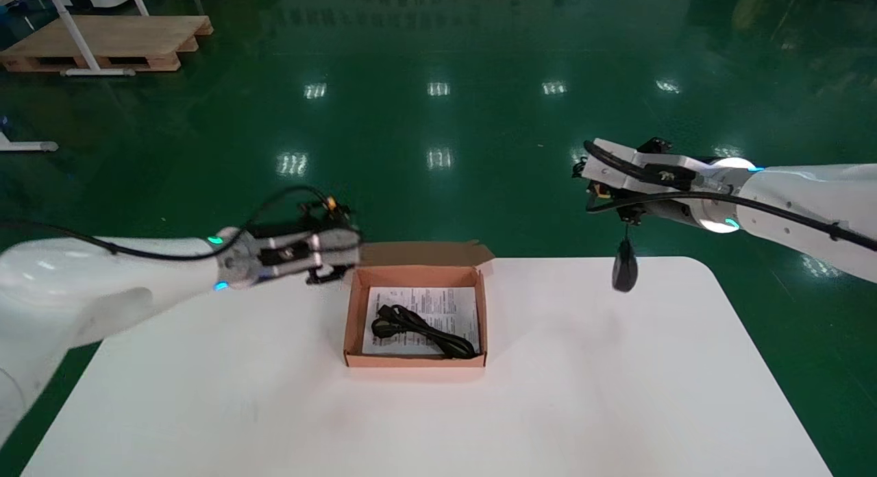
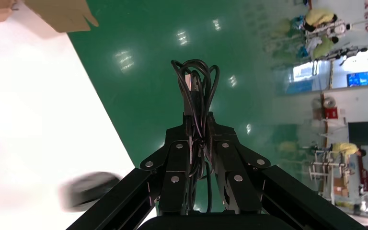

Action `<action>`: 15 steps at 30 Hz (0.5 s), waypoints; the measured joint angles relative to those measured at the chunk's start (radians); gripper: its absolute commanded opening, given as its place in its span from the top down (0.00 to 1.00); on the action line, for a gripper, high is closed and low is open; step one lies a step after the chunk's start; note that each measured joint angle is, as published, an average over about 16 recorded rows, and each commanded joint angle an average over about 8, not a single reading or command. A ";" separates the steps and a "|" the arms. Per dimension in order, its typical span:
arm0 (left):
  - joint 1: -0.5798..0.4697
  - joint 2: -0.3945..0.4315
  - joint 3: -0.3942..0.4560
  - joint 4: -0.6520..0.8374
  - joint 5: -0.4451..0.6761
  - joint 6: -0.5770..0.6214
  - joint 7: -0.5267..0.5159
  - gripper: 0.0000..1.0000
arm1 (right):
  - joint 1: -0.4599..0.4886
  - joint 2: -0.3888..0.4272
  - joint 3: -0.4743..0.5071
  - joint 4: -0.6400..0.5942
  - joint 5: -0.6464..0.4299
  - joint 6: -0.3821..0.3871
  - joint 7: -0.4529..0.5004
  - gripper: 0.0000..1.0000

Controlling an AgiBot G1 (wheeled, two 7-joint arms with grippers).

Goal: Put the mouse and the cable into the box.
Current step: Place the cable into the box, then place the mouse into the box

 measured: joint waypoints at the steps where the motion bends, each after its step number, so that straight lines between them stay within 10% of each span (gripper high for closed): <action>1: -0.009 -0.012 -0.009 0.003 -0.009 -0.020 -0.019 0.00 | -0.002 -0.003 -0.002 0.005 0.004 -0.001 -0.004 1.00; 15: -0.059 -0.110 -0.054 -0.002 -0.052 -0.156 -0.194 0.00 | -0.025 -0.102 -0.034 0.120 0.101 -0.042 -0.041 1.00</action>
